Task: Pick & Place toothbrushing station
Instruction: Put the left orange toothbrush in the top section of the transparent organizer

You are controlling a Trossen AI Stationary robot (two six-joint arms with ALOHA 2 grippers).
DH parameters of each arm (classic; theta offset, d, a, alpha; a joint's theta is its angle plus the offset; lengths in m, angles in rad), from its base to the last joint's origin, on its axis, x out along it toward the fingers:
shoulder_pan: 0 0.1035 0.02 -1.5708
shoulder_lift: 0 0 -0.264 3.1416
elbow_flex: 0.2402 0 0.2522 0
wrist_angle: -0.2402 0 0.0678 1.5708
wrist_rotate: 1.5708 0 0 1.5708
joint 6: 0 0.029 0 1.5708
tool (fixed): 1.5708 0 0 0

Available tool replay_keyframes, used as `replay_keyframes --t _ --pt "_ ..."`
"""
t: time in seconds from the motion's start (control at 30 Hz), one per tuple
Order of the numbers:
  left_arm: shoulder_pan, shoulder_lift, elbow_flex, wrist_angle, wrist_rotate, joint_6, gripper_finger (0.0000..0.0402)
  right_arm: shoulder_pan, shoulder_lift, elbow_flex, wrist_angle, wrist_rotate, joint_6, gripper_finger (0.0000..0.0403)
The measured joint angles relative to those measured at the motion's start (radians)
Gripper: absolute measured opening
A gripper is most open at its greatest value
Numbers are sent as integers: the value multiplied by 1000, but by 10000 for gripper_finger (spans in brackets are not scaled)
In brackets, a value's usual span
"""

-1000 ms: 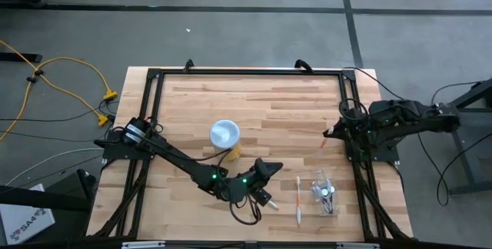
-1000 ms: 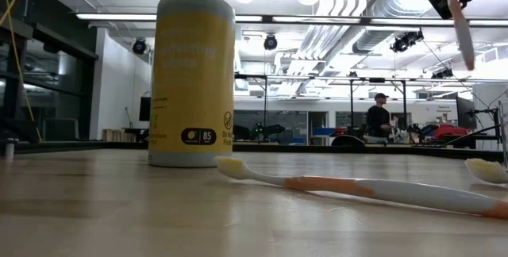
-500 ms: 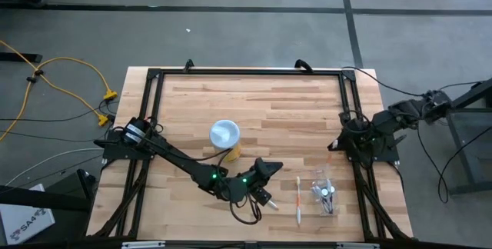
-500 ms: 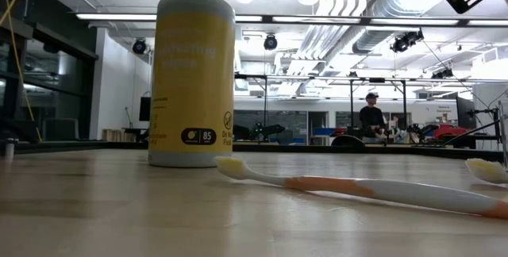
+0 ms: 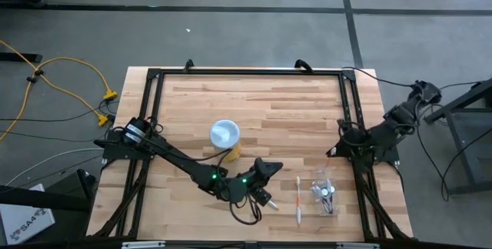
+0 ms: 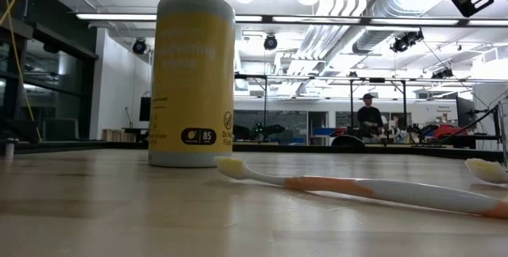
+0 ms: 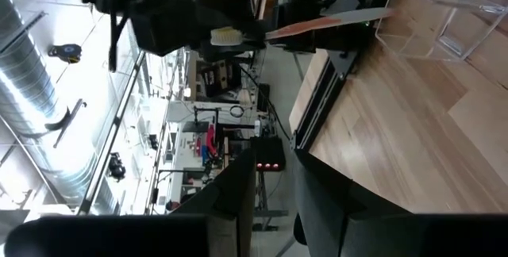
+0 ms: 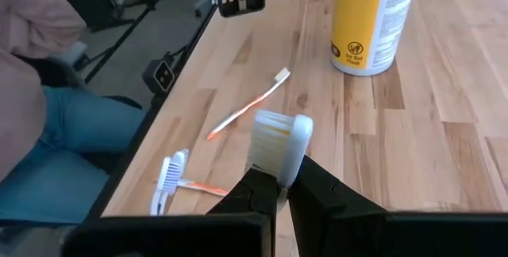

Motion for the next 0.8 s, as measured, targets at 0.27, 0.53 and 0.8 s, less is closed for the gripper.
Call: replay_keyframes --t 0.27,0.53,0.8 --pt "-2 0 0 0 0 0 79 70 0 -121 71 84 68 8" --pt "-2 0 0 0 0 0 79 100 -3 -188 70 126 159 8" --pt "-2 0 0 0 5 0 79 100 -3 -214 53 135 241 9"
